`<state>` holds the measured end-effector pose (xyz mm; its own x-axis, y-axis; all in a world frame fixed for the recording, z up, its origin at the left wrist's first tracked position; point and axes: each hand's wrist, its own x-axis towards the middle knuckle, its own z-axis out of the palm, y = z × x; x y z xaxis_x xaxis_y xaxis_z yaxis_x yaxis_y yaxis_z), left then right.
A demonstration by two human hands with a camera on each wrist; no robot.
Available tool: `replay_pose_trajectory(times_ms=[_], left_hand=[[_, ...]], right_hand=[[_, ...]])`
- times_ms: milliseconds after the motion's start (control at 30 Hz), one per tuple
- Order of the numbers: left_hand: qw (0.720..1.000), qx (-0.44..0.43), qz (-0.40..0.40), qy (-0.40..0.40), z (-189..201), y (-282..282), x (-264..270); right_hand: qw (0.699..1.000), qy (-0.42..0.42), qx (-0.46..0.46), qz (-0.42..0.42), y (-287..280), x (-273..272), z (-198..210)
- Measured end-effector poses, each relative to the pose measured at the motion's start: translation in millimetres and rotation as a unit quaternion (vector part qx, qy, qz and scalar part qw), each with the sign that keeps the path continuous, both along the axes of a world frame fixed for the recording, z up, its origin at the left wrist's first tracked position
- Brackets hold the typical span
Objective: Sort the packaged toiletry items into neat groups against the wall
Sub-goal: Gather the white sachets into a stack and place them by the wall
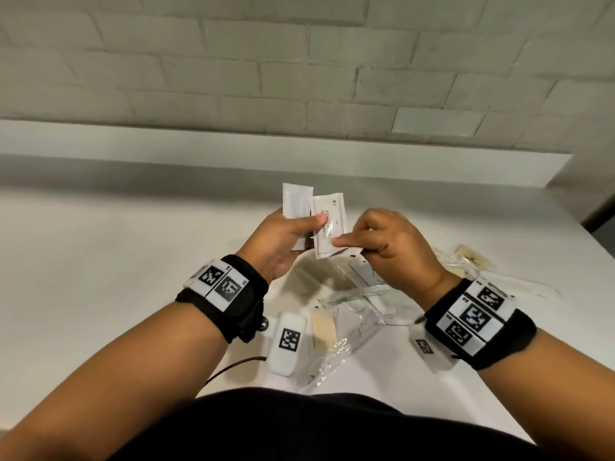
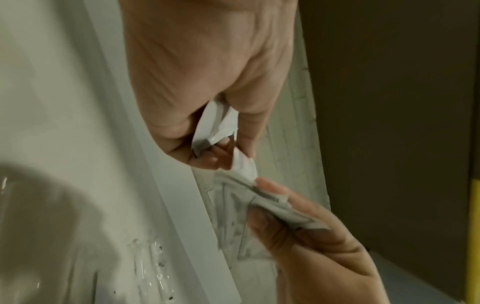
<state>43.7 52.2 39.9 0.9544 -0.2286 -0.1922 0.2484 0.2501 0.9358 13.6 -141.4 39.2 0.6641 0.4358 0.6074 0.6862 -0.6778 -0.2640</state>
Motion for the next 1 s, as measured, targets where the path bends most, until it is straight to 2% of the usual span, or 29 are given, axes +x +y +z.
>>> replay_pose_trajectory(times_ms=[67, 133, 267, 367, 467, 533, 633, 733, 767, 800, 900, 933, 1000], left_hand=[[0.999, 0.001, 0.024, -0.022, 0.1, 1.0, 2.6], [0.998, -0.001, 0.050, -0.033, -0.8, 3.1, 6.0], [0.995, 0.029, 0.082, -0.051, -5.9, 7.2, 8.0], [0.991, 0.107, 0.024, -0.070, -4.7, 9.0, 7.5], [0.977, 0.176, -0.067, -0.099, 4.2, 2.8, 5.3], [0.985, 0.132, -0.053, -0.097, 11.0, -4.8, 4.4], [0.997, 0.048, -0.044, -0.052, 14.6, -5.8, 1.2], [0.994, 0.080, -0.061, -0.045, 4.3, 5.5, -4.1], [0.990, 0.117, -0.054, -0.058, 1.5, 8.9, -5.3], [0.983, 0.160, -0.045, -0.074, 0.2, 11.8, -5.2], [0.954, 0.267, -0.069, -0.120, 6.5, 16.2, -2.7], [0.948, 0.277, -0.090, -0.130, 10.5, 15.1, -2.5], [0.950, 0.254, -0.115, -0.143, 16.5, 9.7, -3.5]], right_hand=[[0.989, 0.121, 0.087, -0.019, -1.4, -4.2, -7.8], [0.961, 0.226, 0.145, -0.066, -5.6, -6.3, -10.3], [0.906, 0.319, 0.254, -0.109, -16.4, -7.0, -5.2], [0.864, 0.357, 0.347, -0.077, -19.6, -0.4, 13.2], [0.842, 0.433, 0.322, -0.011, -16.3, 13.0, 34.7], [0.814, 0.500, 0.294, 0.026, -8.1, 17.2, 37.9], [0.786, 0.492, 0.373, 0.011, 2.0, 18.5, 28.6], [0.756, 0.477, 0.449, -0.025, -4.1, 18.6, 14.2], [0.757, 0.486, 0.435, -0.031, -7.4, 16.9, 11.9], [0.773, 0.491, 0.401, -0.041, -10.6, 15.7, 11.4], [0.847, 0.450, 0.274, -0.065, -16.2, 15.2, 23.6], [0.860, 0.445, 0.242, -0.056, -15.4, 16.0, 30.1], [0.867, 0.463, 0.183, -0.020, -8.2, 16.0, 38.5]])
